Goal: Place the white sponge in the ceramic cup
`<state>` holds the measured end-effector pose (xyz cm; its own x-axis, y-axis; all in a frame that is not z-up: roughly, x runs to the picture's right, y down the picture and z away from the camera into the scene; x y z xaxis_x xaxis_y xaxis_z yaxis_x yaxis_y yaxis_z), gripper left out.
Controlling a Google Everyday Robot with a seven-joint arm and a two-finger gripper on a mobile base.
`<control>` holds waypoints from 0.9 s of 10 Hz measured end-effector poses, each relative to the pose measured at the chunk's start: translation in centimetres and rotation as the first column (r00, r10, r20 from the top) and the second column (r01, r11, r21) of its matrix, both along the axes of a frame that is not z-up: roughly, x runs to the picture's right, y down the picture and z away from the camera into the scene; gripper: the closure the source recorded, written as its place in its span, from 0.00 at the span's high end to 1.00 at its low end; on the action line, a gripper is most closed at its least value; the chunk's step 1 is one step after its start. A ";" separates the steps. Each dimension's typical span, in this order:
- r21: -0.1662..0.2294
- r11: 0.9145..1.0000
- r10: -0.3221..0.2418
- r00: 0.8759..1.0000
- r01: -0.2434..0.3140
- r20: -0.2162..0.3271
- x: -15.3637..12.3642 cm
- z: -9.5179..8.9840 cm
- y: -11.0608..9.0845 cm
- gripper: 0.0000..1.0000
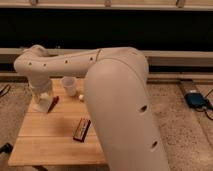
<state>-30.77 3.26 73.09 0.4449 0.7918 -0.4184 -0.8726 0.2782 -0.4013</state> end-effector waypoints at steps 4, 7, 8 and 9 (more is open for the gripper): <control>0.080 0.997 -0.007 0.999 0.004 0.044 1.0 1.1 -5.1 0.00; 0.078 0.997 -0.008 0.999 0.004 0.046 0.9 1.0 -5.1 0.00; 0.078 0.997 -0.007 0.999 0.004 0.046 0.9 1.1 -5.1 0.00; 0.078 0.997 -0.007 0.999 0.003 0.045 0.9 1.1 -5.1 0.00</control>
